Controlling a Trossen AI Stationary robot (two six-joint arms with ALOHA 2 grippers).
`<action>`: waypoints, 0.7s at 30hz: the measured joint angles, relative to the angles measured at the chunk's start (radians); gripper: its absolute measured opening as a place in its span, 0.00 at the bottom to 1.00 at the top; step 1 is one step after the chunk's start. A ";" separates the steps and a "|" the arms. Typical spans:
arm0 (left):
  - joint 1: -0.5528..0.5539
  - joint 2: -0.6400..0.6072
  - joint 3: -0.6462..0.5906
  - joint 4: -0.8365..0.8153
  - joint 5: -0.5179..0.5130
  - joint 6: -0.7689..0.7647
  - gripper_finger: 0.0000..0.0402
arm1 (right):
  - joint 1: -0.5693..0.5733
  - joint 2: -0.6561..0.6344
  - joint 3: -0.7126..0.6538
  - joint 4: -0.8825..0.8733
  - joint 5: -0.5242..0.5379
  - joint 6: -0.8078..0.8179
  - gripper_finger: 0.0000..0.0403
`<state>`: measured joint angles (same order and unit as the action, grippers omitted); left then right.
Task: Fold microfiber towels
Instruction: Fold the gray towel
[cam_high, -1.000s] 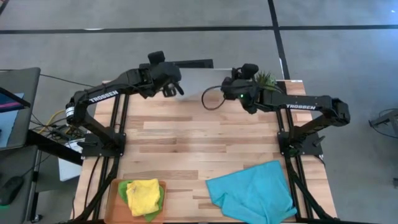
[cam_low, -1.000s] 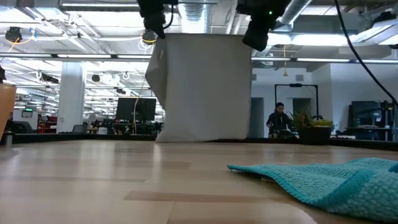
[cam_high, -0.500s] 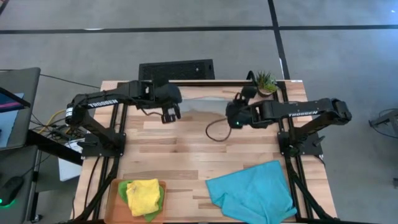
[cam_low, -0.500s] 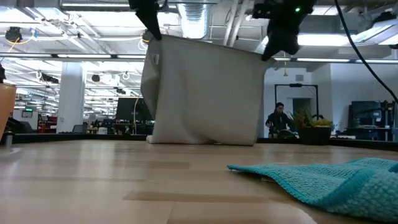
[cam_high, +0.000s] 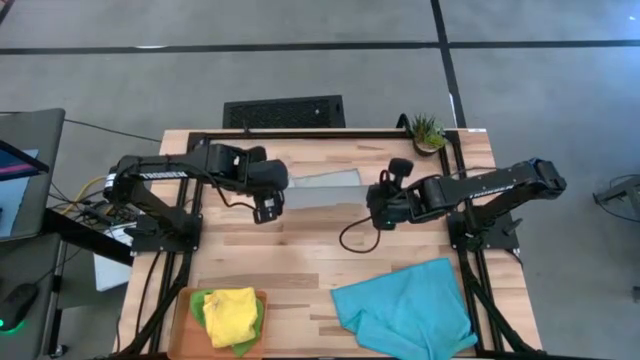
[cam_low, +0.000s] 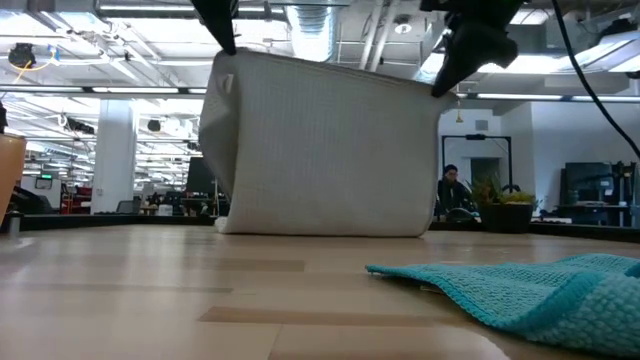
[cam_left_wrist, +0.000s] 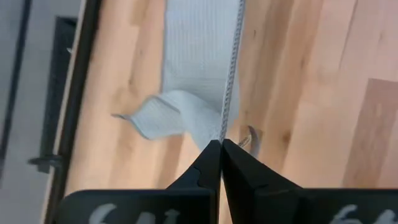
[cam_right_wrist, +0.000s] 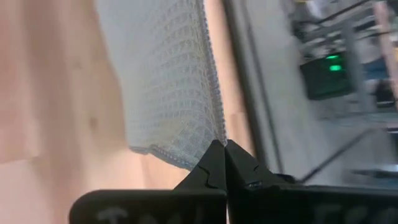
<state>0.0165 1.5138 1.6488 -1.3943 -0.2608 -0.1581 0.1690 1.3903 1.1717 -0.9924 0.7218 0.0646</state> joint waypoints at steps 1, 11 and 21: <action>-0.008 0.005 0.000 -0.008 0.004 -0.014 0.00 | 0.003 0.000 0.000 -0.001 -0.033 0.007 0.01; -0.095 0.059 -0.099 -0.002 0.164 -0.074 0.00 | 0.062 0.005 -0.003 -0.009 -0.293 0.059 0.01; -0.176 0.060 -0.352 0.050 0.349 -0.198 0.00 | 0.130 0.006 -0.075 -0.080 -0.368 0.194 0.01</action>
<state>-0.1598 1.5734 1.2965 -1.3445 0.0883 -0.3565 0.2986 1.3963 1.0967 -1.0728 0.3540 0.2588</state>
